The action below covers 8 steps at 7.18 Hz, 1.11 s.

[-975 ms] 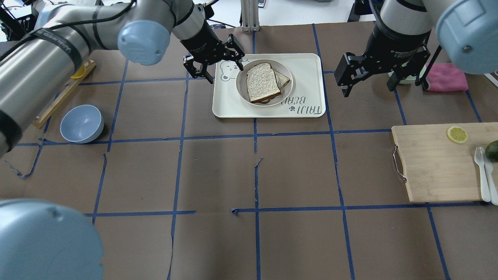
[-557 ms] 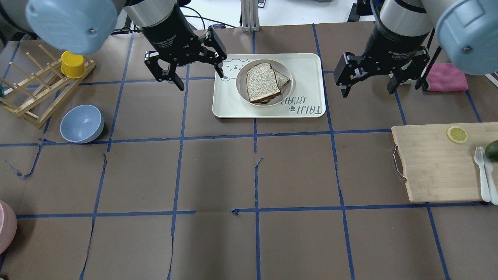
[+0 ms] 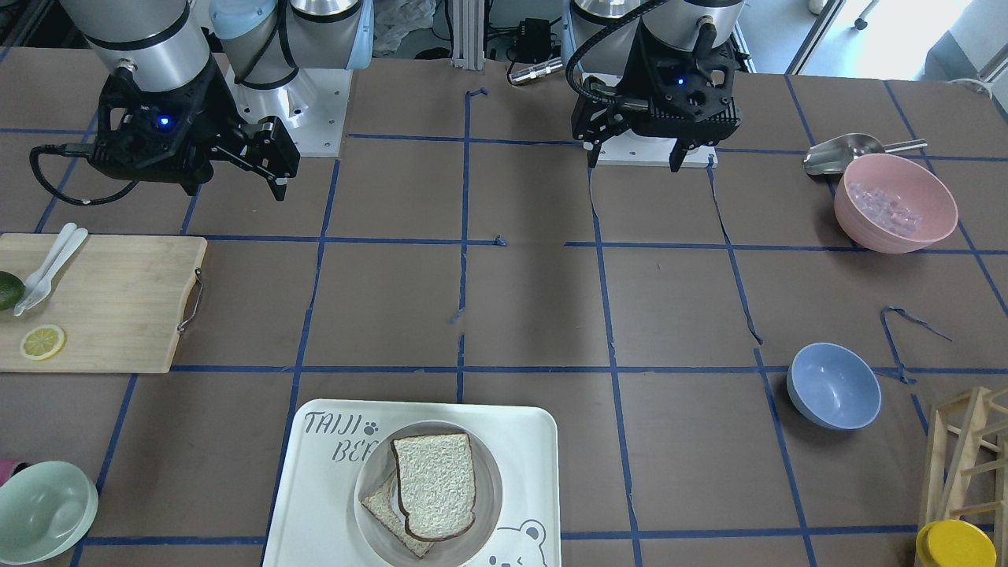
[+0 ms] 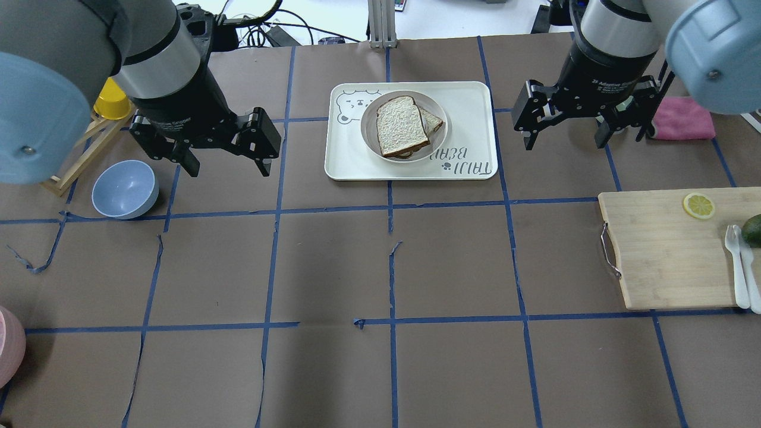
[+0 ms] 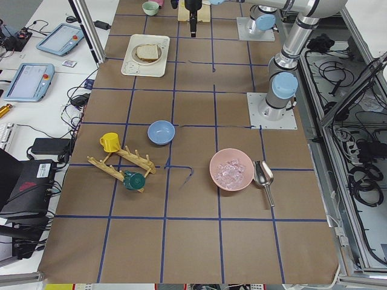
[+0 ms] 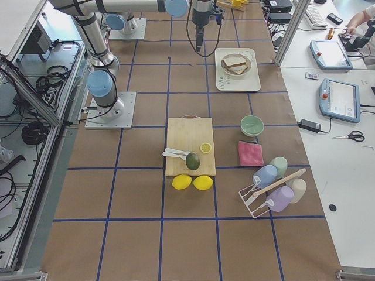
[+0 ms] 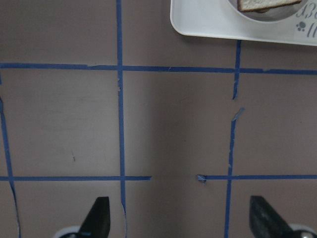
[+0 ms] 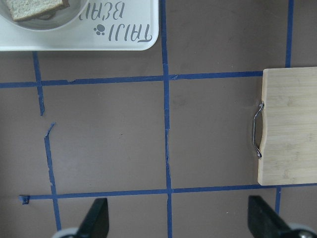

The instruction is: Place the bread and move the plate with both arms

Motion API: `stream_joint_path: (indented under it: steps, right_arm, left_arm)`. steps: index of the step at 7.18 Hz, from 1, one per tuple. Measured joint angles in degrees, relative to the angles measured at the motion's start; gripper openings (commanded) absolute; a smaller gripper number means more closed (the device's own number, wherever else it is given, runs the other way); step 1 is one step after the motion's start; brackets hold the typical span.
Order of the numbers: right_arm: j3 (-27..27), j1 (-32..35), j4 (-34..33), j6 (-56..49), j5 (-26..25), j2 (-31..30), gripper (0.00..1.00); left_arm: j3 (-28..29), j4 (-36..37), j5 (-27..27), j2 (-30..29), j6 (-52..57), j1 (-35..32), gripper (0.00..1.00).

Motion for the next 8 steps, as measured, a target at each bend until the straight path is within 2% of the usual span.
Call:
stream_joint_path:
  steps: [4, 8]
  right_arm:
    - [0.0, 0.1, 0.0, 0.1, 0.1, 0.0, 1.00]
    - [-0.5, 0.0, 1.6, -0.2, 0.3, -0.9, 1.00]
  left_arm:
    - [-0.3, 5.9, -0.3, -0.6, 1.6, 3.2, 1.00]
    - [-0.4, 7.2, -1.6, -0.5, 0.1, 4.2, 1.00]
